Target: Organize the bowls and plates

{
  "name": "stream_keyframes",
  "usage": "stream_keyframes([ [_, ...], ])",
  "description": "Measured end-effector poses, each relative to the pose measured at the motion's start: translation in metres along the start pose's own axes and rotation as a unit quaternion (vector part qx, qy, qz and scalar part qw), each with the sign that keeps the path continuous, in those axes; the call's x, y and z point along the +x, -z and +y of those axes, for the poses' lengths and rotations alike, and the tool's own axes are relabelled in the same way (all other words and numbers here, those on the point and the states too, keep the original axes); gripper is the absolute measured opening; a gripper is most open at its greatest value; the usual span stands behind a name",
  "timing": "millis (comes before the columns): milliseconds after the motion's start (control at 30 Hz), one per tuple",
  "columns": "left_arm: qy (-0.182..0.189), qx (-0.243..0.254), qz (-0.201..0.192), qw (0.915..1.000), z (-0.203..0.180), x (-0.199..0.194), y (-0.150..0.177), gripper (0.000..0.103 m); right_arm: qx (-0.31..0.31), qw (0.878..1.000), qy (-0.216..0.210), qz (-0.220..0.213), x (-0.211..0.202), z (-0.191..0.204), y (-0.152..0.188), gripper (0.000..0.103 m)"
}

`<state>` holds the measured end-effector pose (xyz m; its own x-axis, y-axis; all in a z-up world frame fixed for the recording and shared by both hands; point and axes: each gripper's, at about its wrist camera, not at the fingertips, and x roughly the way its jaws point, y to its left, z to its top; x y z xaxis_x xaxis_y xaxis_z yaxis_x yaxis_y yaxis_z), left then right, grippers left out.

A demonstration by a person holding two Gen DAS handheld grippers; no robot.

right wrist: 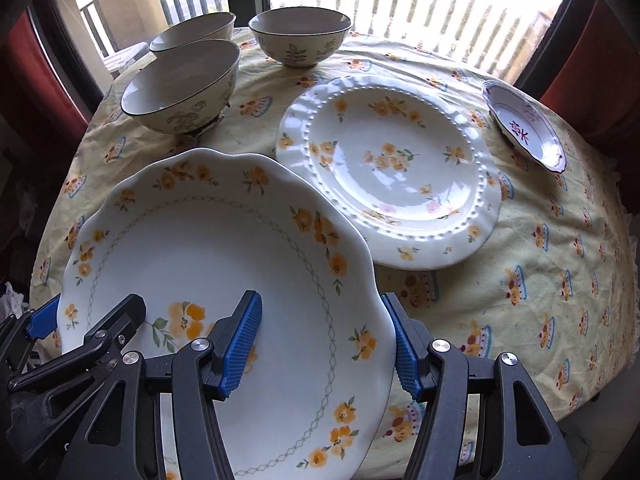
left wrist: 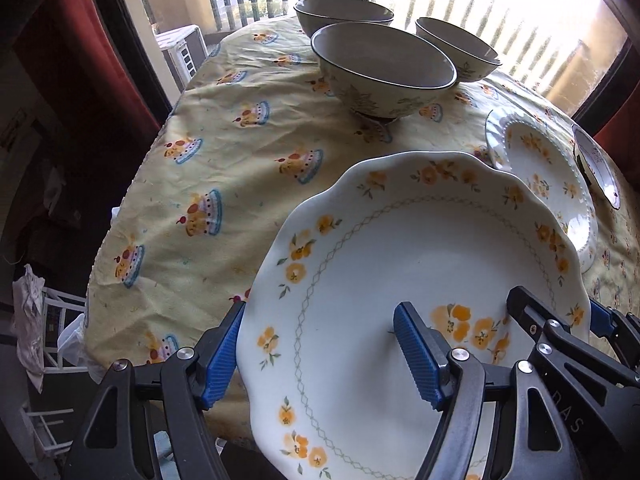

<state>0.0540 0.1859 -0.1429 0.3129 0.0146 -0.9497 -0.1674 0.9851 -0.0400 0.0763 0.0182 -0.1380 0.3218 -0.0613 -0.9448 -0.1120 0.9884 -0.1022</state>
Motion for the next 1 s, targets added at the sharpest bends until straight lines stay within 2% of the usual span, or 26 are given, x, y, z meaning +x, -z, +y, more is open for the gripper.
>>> stream_keyframes([
  [200,-0.010,0.002,0.020,0.9997,0.021,0.019,-0.005,0.073,0.003,1.000,-0.003,0.013,0.019,0.031,-0.005,0.065],
  [367,-0.012,0.010,0.024,0.9996,0.025,0.030,-0.015,0.073,0.017,1.000,-0.002,0.026,0.032,0.039,-0.009,0.065],
  [633,-0.014,0.020,0.015,0.9996,0.023,0.037,-0.028,0.073,0.030,0.999,-0.007,0.028,0.044,0.042,-0.024,0.065],
  [733,-0.003,0.013,0.022,0.9997,0.025,0.037,-0.035,0.074,0.039,0.998,-0.013,0.040,0.047,0.036,-0.029,0.065],
  [833,-0.021,0.022,0.007,0.9995,0.026,0.023,-0.041,0.075,0.047,0.997,-0.023,0.063,0.048,0.031,-0.030,0.065],
  [900,-0.011,0.028,0.000,0.9995,0.023,0.011,-0.044,0.077,0.045,0.998,-0.022,0.048,0.036,0.028,-0.033,0.067],
  [967,0.001,0.032,-0.004,0.9995,0.021,0.001,-0.047,0.077,0.048,0.998,-0.015,0.028,0.020,0.026,-0.037,0.078],
  [1000,0.007,0.037,-0.004,0.9993,0.019,-0.004,-0.049,0.078,0.051,0.998,-0.011,0.019,0.012,0.024,-0.039,0.078],
])
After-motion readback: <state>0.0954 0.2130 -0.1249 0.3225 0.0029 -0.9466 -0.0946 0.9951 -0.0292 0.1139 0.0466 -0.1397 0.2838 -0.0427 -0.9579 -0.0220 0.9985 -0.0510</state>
